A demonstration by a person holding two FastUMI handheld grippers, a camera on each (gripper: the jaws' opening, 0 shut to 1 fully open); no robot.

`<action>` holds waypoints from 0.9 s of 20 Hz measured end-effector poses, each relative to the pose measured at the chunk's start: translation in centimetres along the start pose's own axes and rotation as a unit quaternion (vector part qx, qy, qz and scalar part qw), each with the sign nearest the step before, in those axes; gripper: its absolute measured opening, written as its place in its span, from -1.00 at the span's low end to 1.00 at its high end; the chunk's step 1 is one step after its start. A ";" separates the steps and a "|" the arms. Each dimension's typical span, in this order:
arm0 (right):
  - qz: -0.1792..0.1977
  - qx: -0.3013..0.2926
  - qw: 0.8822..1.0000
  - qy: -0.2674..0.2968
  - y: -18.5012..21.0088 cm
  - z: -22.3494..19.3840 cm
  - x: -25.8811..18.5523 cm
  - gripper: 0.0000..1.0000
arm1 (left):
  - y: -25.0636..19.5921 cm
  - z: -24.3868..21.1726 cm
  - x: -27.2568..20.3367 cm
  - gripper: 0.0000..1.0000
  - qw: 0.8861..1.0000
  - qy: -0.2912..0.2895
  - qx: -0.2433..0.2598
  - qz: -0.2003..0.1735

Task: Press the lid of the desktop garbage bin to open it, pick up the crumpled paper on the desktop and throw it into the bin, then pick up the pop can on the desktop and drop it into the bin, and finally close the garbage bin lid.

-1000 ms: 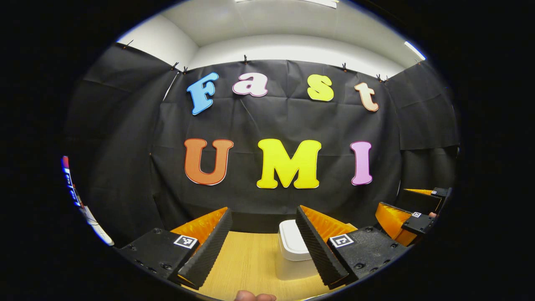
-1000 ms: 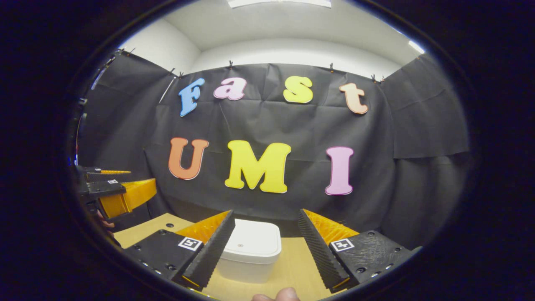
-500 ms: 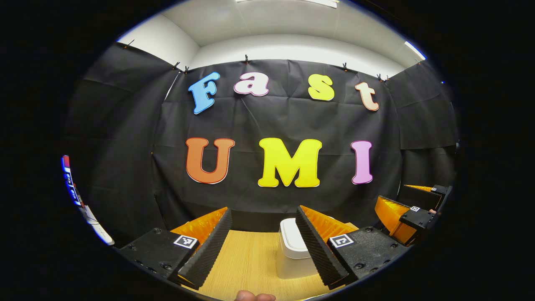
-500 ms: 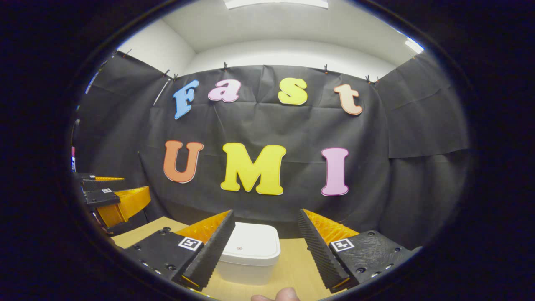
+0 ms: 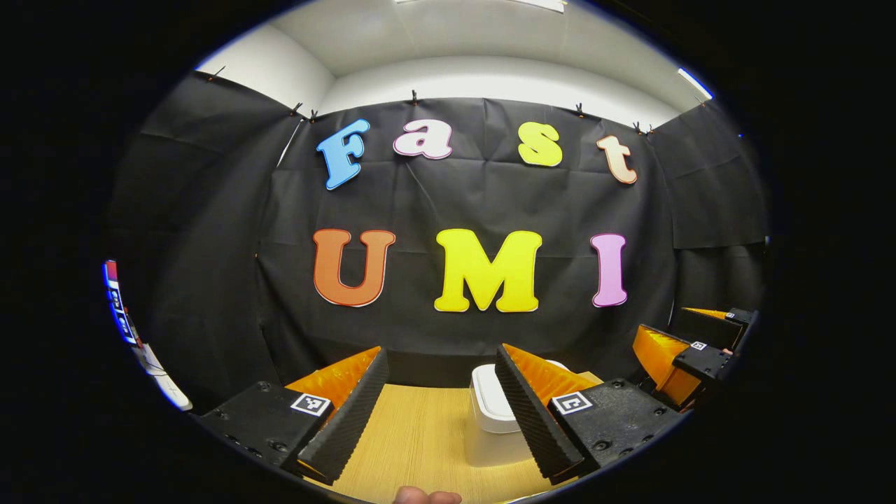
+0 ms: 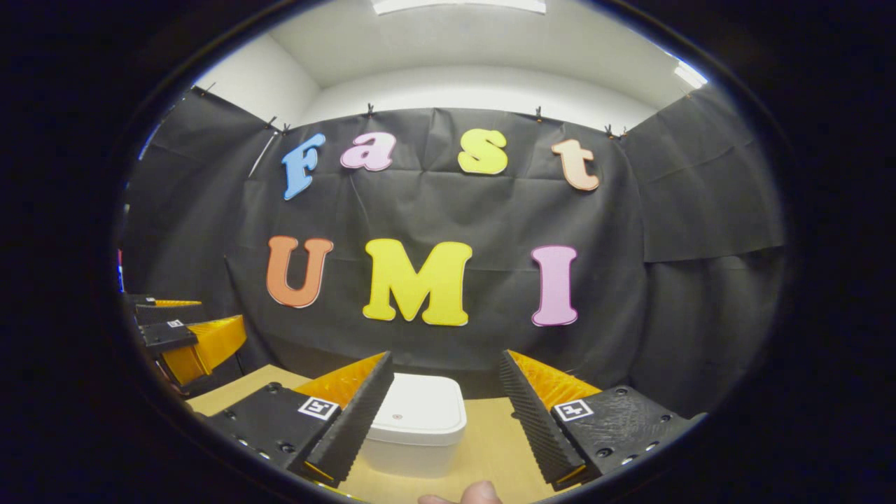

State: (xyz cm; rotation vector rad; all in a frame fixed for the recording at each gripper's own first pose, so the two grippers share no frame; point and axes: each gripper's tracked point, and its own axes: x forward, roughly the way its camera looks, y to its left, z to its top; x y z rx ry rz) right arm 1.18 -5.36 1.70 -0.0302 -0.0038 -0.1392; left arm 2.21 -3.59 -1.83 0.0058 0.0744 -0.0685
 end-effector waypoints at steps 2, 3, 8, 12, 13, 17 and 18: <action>0.002 0.000 1.000 0.003 0.1 -0.2 0.1 0.97 | 0.0 -0.1 0.2 0.96 1.000 0.000 -0.001 0.001; 0.002 -0.001 1.000 0.002 0.1 -0.2 0.1 0.92 | 0.0 -0.1 0.2 0.96 1.000 0.001 -0.002 0.000; -0.001 -0.006 1.000 0.004 0.0 -0.3 0.6 0.91 | -0.1 -0.2 0.4 0.96 1.000 0.003 -0.004 0.000; 0.003 -0.005 1.000 0.003 0.3 0.0 0.7 0.92 | 0.0 -0.1 0.8 0.96 1.000 -0.001 -0.003 0.002; 0.004 -0.004 1.000 0.002 0.3 0.1 0.8 0.91 | -0.1 -0.1 0.7 0.96 1.000 -0.001 -0.003 0.002; 0.006 -0.002 1.000 0.010 0.3 -0.4 0.8 0.96 | -0.2 -0.2 0.9 0.96 1.000 0.000 -0.003 0.001; 0.006 -0.001 1.000 0.011 0.3 -0.4 0.9 0.92 | -0.2 -0.2 0.9 0.96 1.000 0.000 -0.003 0.001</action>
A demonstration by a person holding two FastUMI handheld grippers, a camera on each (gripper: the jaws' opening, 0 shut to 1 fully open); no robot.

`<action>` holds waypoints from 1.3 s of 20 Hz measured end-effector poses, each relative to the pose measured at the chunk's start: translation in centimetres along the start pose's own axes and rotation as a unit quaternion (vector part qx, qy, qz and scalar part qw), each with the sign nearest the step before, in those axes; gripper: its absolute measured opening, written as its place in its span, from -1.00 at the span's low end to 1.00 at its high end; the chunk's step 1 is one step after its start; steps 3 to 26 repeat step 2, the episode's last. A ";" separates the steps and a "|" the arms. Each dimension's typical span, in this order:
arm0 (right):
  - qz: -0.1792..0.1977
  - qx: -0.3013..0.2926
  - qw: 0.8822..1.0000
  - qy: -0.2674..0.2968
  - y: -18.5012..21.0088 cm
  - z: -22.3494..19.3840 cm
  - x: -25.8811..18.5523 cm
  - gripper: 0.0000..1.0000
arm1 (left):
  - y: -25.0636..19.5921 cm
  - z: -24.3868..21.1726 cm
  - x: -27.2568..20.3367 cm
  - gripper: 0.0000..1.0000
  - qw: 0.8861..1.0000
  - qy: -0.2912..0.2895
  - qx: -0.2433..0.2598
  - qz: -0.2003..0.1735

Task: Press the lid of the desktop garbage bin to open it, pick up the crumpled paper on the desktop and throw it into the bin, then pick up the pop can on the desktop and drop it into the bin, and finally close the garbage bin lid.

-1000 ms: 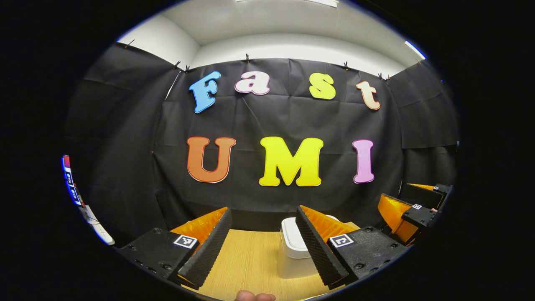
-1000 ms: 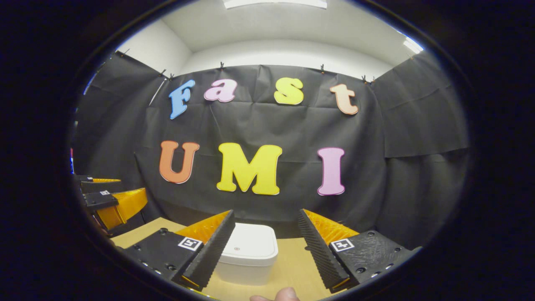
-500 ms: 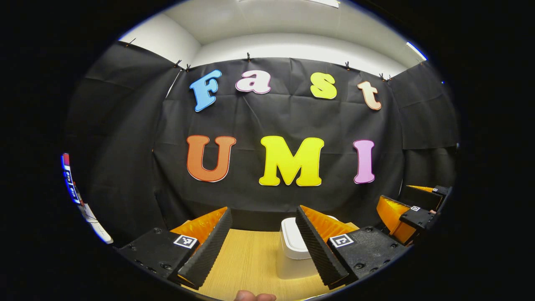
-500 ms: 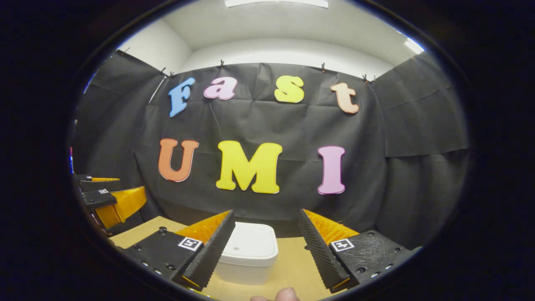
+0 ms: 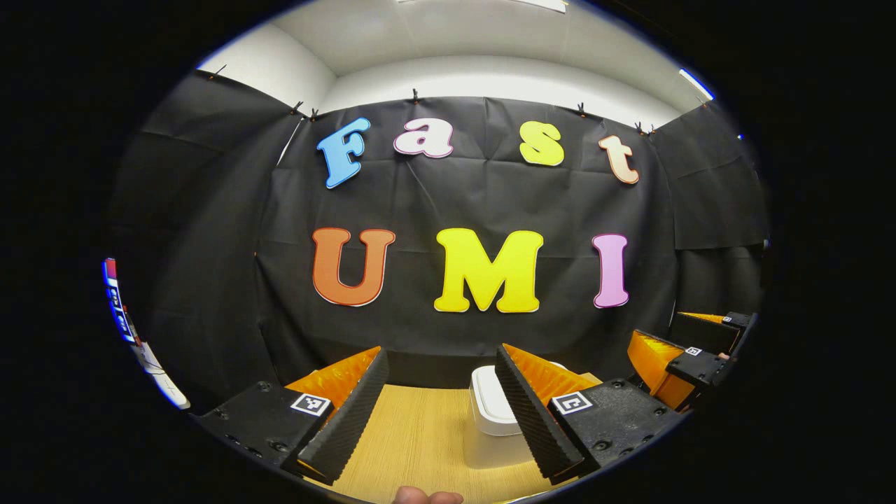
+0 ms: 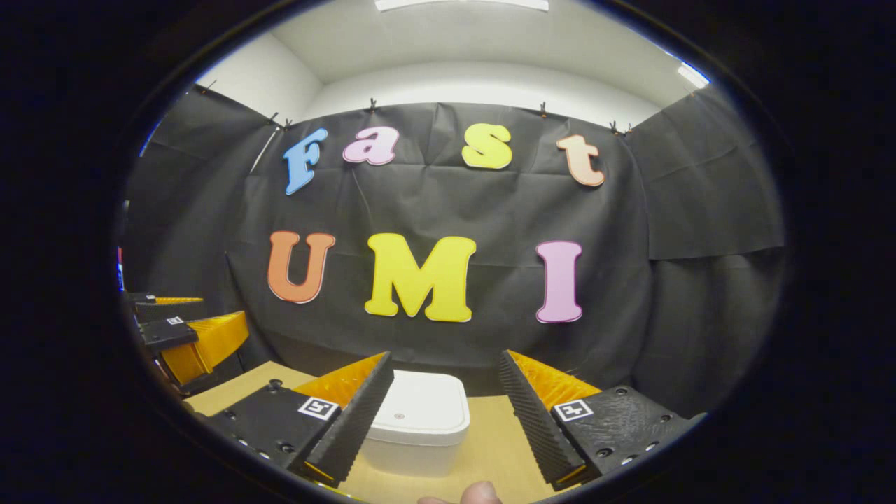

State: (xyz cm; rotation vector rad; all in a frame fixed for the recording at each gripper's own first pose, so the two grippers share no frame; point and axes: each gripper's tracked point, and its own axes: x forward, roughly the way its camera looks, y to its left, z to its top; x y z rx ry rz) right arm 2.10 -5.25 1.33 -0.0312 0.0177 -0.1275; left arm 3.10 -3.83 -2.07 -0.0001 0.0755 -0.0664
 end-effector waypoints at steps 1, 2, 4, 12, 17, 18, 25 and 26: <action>-0.001 0.000 1.000 0.000 -0.1 0.0 0.1 0.91 | -0.1 0.0 -0.1 0.96 1.000 -0.001 0.000 0.000; -0.001 0.001 1.000 -0.001 -0.2 0.2 0.0 0.91 | -0.1 -0.1 -0.1 0.96 1.000 -0.001 0.000 0.000; -0.001 0.001 1.000 -0.001 -0.2 0.2 0.0 0.91 | -0.1 -0.1 -0.1 0.96 1.000 -0.001 0.000 0.000; -0.001 0.001 1.000 -0.001 -0.2 0.2 0.0 0.91 | -0.1 -0.1 -0.1 0.96 1.000 -0.001 0.000 0.000; -0.001 0.001 1.000 -0.001 -0.2 0.2 0.0 0.91 | -0.1 -0.1 -0.1 0.96 1.000 -0.001 0.000 0.000; -0.001 0.001 1.000 -0.001 -0.2 0.2 0.0 0.91 | -0.1 -0.1 -0.1 0.96 1.000 -0.001 0.000 0.000; -0.001 0.001 1.000 -0.001 -0.2 0.2 0.0 0.91 | -0.1 -0.1 -0.1 0.96 1.000 -0.001 0.000 0.000; -0.001 0.001 1.000 -0.001 -0.2 0.2 0.0 0.91 | -0.1 -0.1 -0.1 0.96 1.000 -0.001 0.000 0.000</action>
